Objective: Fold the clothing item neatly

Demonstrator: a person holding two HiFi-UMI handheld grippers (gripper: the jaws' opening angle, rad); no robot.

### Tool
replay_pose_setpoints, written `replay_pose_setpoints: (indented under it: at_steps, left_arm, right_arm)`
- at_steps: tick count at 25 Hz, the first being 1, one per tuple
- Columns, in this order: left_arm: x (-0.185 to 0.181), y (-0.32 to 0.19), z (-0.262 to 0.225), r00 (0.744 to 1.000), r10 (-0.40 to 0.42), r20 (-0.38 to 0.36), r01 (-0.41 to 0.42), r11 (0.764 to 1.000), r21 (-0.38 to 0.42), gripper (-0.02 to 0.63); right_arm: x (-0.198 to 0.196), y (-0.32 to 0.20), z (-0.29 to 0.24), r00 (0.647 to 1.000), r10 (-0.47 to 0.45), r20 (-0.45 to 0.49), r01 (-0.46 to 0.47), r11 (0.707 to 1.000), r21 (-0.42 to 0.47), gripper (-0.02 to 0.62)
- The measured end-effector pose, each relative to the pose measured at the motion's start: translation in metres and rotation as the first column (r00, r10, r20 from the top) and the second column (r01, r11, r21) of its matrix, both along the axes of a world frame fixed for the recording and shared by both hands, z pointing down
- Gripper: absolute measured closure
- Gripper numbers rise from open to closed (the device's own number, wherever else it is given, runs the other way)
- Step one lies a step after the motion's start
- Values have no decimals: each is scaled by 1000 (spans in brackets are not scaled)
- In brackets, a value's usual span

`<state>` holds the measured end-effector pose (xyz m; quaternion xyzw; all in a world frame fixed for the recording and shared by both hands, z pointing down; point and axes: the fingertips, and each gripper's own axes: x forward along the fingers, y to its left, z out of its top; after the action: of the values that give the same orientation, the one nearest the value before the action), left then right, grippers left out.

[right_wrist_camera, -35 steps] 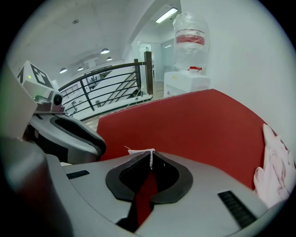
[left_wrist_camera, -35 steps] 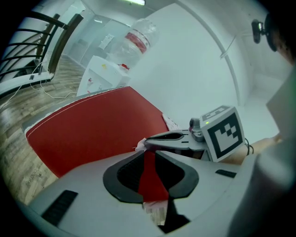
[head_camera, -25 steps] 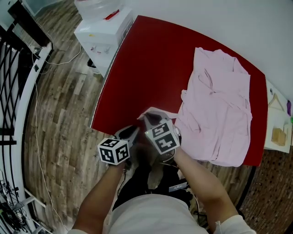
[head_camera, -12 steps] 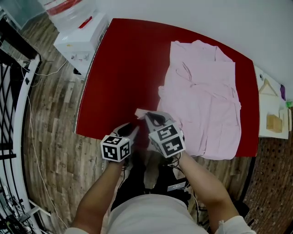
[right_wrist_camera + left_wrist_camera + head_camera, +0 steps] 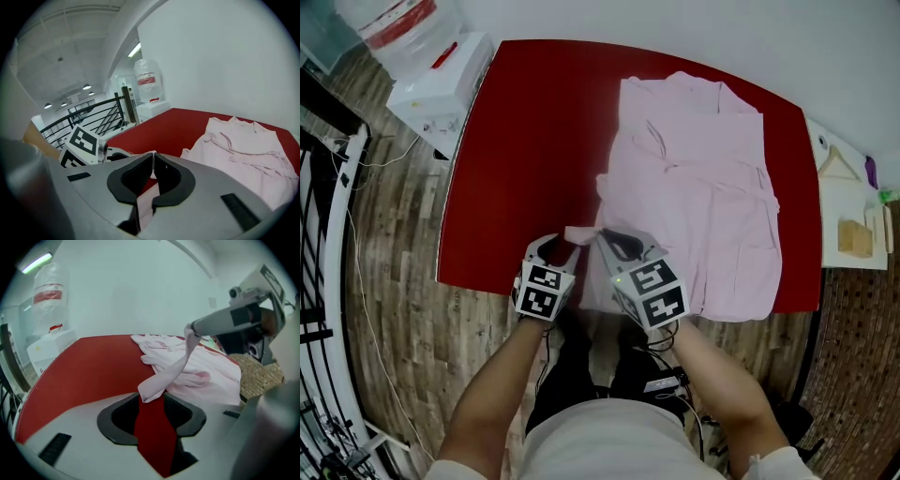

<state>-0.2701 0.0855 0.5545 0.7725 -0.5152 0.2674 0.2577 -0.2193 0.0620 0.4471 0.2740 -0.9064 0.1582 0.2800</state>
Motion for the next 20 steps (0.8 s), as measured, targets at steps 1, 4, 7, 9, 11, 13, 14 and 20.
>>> replay_pose_setpoints:
  at_steps: [1, 4, 7, 9, 11, 13, 14, 20]
  left_arm:
    - [4, -3, 1, 1000, 23, 17, -23, 1000, 3, 463]
    - [13, -10, 3, 996, 64, 70, -64, 998, 4, 463]
    - [21, -17, -1, 992, 75, 100, -78, 997, 25, 467]
    - [25, -22, -6, 991, 72, 113, -78, 996, 49, 547]
    - [31, -27, -11, 990, 76, 121, -85, 994, 72, 585]
    - [39, -32, -18, 989, 84, 125, -96, 991, 93, 594]
    - [43, -34, -21, 988, 88, 127, -101, 990, 103, 594]
    - [74, -50, -39, 988, 107, 111, -122, 982, 144, 595]
  right_arm:
    - [4, -2, -3, 1000, 8, 8, -8, 1000, -1, 569]
    - [18, -8, -10, 999, 34, 35, -34, 999, -10, 569]
    - [30, -11, -16, 997, 50, 58, -50, 999, -14, 569]
    - [38, -13, -18, 996, 61, 66, -60, 998, -14, 569]
    - [48, -17, -19, 995, 75, 68, -74, 997, -15, 569]
    - [60, -22, -19, 993, 91, 68, -90, 996, -17, 569]
    - [66, -24, -18, 993, 100, 68, -99, 995, -19, 569]
    - [99, -40, -15, 987, 144, 70, -142, 989, -30, 569]
